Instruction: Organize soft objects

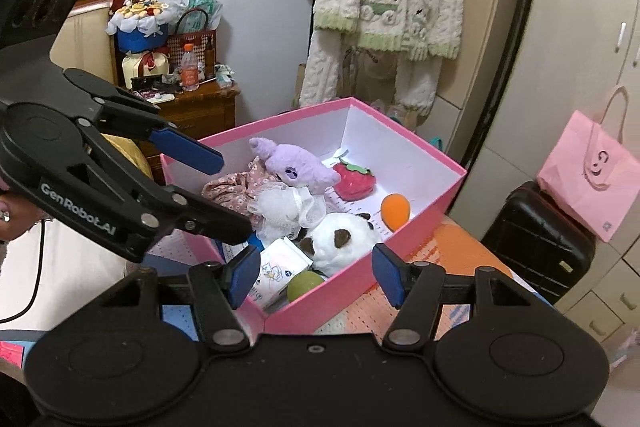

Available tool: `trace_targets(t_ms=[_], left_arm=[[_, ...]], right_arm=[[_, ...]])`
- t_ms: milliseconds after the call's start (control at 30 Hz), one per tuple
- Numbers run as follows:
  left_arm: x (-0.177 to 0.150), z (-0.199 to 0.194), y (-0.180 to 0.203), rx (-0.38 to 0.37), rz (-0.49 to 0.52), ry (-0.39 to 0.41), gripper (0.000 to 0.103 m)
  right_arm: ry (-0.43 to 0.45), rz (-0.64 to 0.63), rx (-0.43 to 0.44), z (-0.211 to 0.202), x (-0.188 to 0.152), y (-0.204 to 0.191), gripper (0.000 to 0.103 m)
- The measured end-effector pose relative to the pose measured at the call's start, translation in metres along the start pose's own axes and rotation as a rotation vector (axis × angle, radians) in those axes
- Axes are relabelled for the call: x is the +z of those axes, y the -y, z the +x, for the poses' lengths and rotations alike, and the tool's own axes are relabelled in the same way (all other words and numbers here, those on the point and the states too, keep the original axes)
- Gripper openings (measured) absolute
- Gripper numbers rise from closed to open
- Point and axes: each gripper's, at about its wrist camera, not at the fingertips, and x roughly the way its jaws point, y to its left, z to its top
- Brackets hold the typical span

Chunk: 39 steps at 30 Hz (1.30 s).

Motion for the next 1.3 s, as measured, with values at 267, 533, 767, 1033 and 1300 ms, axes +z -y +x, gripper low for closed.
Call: trace_targets(t_ms=[267, 533, 767, 1033, 1300], left_arm=[[-0.01, -0.022, 0.012, -0.04, 0.018, 0.007, 0.075], [-0.019, -0.038, 0.018, -0.095, -0.015, 0.026, 0.075], [-0.03, -0.045, 0.035, -0.113, 0.014, 0.034, 0.086], [-0.036, -0.044, 0.05, -0.023, 0.022, 0.047, 0.099], [-0.035, -0.056, 0.05, 0.181, 0.04, 0.111, 0.101]], right_arm=[[0.042, 0.004, -0.031, -0.034, -0.012, -0.015, 0.072], [0.056, 0.032, -0.064, -0.051, -0.026, -0.021, 0.08], [0.049, 0.165, -0.124, -0.067, -0.048, -0.007, 0.092], [0.004, 0.32, -0.203, -0.082, -0.07, 0.002, 0.099], [0.075, 0.402, -0.212, -0.099, -0.086, 0.006, 0.099]])
